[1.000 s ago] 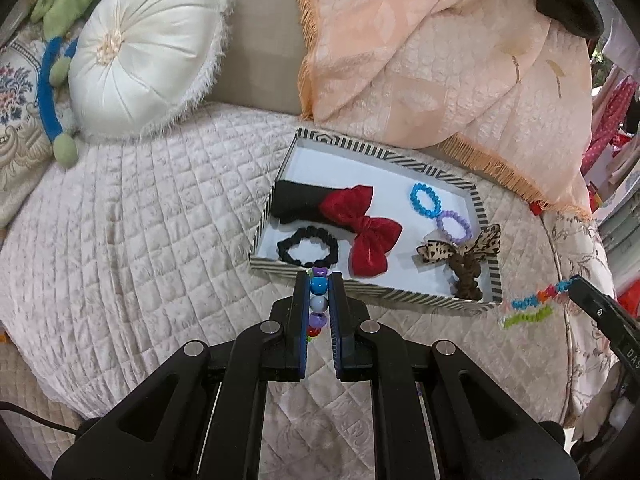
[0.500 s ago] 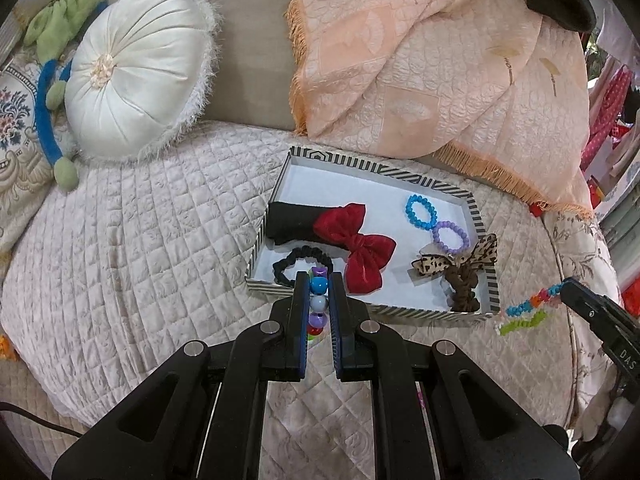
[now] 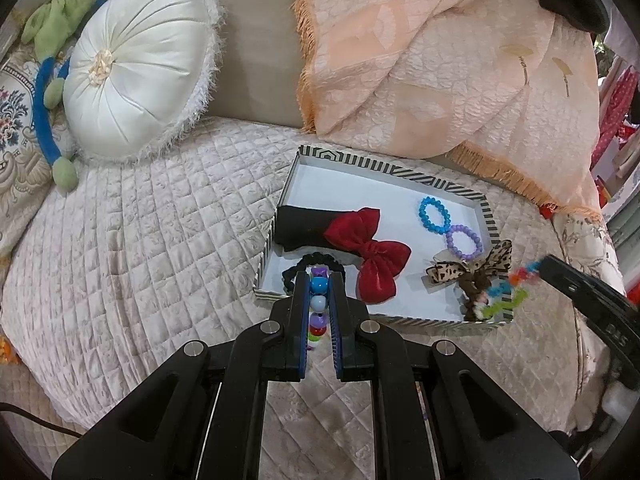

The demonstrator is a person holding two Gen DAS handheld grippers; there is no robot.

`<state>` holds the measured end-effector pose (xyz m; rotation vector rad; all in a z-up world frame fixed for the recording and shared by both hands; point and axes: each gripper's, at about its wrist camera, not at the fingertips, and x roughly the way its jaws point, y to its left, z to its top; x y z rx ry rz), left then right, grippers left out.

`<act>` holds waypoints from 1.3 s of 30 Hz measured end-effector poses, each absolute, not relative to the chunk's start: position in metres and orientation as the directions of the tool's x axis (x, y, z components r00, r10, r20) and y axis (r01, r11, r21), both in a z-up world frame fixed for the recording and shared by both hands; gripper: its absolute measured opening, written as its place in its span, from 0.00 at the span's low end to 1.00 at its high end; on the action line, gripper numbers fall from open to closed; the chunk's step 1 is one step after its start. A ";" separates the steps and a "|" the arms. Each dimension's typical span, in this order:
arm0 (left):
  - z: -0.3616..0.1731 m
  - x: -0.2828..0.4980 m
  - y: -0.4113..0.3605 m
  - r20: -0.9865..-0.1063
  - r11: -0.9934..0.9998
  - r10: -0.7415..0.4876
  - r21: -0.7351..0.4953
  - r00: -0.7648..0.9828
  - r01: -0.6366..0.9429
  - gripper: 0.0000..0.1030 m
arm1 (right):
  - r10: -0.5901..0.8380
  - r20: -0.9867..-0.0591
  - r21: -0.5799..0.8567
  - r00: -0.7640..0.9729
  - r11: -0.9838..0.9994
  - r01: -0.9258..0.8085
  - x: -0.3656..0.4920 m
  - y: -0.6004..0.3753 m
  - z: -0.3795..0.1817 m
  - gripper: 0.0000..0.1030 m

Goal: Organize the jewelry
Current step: 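Carry multicolor bracelet in left tool and flower bracelet in right tool over tray, then open right tool dropping flower bracelet in tray while left tool releases multicolor bracelet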

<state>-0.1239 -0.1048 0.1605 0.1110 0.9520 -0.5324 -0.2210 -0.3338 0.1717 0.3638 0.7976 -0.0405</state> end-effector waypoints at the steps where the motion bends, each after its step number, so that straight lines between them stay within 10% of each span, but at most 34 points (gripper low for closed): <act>1: 0.160 -0.122 -0.105 -0.800 0.867 -0.381 -0.135 0.463 0.480 0.08 | 0.107 -0.712 0.308 0.694 0.936 0.171 -0.213 -0.332 0.166 0.11; 19: 0.167 -0.065 -0.139 -0.803 0.871 -0.354 -0.096 0.480 0.482 0.08 | 0.150 -0.848 0.317 0.509 0.913 0.259 -0.186 -0.337 0.070 0.11; 39: 0.079 0.036 -0.242 -0.867 0.871 -0.322 -0.115 0.381 0.477 0.08 | 0.258 -0.770 0.434 0.583 0.882 0.183 -0.211 -0.335 0.093 0.29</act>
